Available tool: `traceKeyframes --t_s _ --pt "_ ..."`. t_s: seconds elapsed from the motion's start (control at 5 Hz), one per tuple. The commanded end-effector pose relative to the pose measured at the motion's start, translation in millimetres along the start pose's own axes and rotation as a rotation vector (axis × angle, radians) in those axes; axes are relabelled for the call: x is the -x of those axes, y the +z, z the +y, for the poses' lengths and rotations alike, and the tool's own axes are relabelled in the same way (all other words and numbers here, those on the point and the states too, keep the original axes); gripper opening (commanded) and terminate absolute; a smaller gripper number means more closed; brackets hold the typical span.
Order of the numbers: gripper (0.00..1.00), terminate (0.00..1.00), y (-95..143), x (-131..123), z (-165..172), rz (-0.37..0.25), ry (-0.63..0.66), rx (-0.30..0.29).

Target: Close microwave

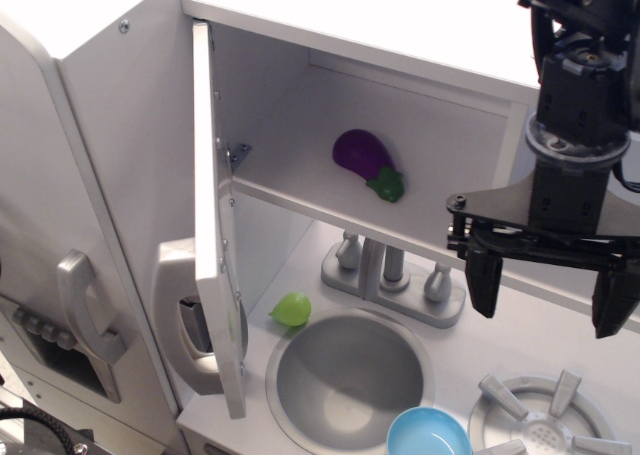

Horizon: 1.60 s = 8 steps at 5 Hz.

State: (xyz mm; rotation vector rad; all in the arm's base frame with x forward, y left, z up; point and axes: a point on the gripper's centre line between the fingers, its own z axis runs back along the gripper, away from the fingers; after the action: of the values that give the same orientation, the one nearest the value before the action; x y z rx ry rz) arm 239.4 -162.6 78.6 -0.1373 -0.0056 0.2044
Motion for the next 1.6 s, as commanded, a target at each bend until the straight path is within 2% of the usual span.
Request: traceKeyframes --t_s 0.0,0.2,0.4,0.6,0.8,1.2,1.4 --pt "1.00 0.00 0.0 0.0 0.0 0.000 0.000 0.000" --pt "1.00 0.00 43.7 5.4 9.3 0.033 -0.013 0.054" --pt "1.00 0.00 81.2 11.7 22.5 0.020 -0.029 0.133" --pt "1.00 0.00 114.0 14.5 48.5 0.018 -0.048 0.150" --pt "1.00 0.00 126.8 20.2 79.2 -0.014 -0.040 0.130" --pt "1.00 0.00 113.4 29.9 140.4 -0.073 -0.024 0.096" --pt "1.00 0.00 103.8 29.5 159.3 -0.073 -0.001 0.076"
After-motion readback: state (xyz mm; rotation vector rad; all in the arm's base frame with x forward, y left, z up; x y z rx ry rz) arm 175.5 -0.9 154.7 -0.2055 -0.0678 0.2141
